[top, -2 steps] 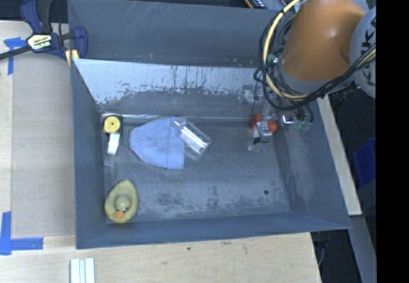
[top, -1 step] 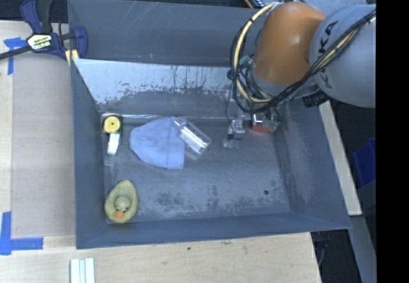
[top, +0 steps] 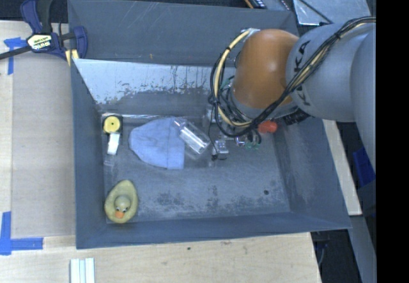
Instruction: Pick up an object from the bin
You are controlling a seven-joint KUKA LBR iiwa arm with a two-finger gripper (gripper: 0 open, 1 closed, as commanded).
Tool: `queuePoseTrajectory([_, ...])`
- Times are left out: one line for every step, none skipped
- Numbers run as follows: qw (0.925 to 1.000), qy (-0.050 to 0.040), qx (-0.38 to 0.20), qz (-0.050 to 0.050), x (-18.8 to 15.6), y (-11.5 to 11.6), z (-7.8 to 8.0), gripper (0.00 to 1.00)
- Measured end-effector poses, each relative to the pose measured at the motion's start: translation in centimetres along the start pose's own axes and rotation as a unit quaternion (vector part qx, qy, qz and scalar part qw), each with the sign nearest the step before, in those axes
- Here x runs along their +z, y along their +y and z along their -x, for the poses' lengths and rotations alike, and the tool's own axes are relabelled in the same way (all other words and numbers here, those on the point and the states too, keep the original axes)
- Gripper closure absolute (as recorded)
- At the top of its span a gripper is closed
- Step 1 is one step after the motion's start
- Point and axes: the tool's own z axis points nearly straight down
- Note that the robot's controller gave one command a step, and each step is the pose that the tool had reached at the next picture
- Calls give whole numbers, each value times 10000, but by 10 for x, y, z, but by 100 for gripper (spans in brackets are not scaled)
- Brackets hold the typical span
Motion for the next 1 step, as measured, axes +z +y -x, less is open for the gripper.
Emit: queuePoseTrajectory([9983,-66,581,-8,39,20,1,100])
